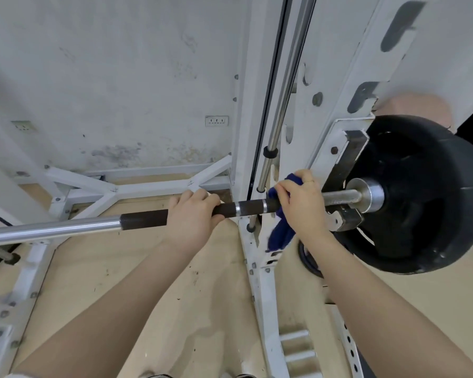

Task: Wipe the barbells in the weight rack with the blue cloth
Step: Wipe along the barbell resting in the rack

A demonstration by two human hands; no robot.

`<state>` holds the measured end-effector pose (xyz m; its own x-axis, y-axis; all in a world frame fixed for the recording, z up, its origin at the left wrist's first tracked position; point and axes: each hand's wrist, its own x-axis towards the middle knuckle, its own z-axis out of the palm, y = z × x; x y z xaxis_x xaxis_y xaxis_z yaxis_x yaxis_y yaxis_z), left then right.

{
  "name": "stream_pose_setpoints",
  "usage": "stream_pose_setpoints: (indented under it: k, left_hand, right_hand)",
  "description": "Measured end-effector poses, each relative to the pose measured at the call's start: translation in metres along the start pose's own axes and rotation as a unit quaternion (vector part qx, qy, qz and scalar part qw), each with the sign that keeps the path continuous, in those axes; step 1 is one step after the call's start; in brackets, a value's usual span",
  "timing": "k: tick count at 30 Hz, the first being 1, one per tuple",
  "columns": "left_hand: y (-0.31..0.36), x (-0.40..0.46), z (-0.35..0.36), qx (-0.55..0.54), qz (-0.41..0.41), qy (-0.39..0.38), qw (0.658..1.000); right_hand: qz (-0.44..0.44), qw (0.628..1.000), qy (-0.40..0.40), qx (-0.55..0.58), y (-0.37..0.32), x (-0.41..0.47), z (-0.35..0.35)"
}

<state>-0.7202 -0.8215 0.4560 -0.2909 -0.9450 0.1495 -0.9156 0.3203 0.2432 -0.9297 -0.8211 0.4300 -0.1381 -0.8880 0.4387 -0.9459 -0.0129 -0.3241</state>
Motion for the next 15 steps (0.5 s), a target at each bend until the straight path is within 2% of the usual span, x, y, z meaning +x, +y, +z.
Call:
stream_pose_setpoints:
  k: [2,4,6,8,10,11,13,15]
  left_hand:
    - [0.000,0.001,0.000,0.006,-0.003,-0.007,1.000]
    - [0.000,-0.001,0.003,0.008,-0.010,-0.009,1.000]
    - [0.001,-0.002,0.005,0.008,-0.015,-0.011,1.000]
    - [0.000,-0.001,0.005,0.014,-0.014,-0.014,1.000]
    - [-0.003,-0.001,0.002,0.005,-0.001,-0.025,1.000]
    - [-0.007,-0.001,0.000,-0.012,0.009,-0.027,1.000]
    - [-0.019,-0.006,-0.006,-0.062,0.013,-0.017,0.998]
    - [-0.039,-0.011,-0.012,-0.086,0.000,0.006,0.996]
  right_hand:
    - [0.069,0.997,0.046,0.002,0.000,0.001,0.002]
    - [0.101,0.993,0.062,0.000,-0.022,-0.001,0.008]
    - [0.069,0.996,0.039,0.029,-0.058,-0.010,0.019]
    - [-0.004,0.998,0.032,0.049,-0.086,-0.021,0.029]
    - [-0.054,0.997,0.021,0.047,-0.084,-0.017,0.032]
    - [-0.048,0.998,0.012,0.044,-0.076,-0.010,0.028]
    - [0.030,0.999,0.015,0.040,-0.061,-0.003,0.018]
    - [0.103,0.992,0.062,0.043,-0.058,-0.001,0.018]
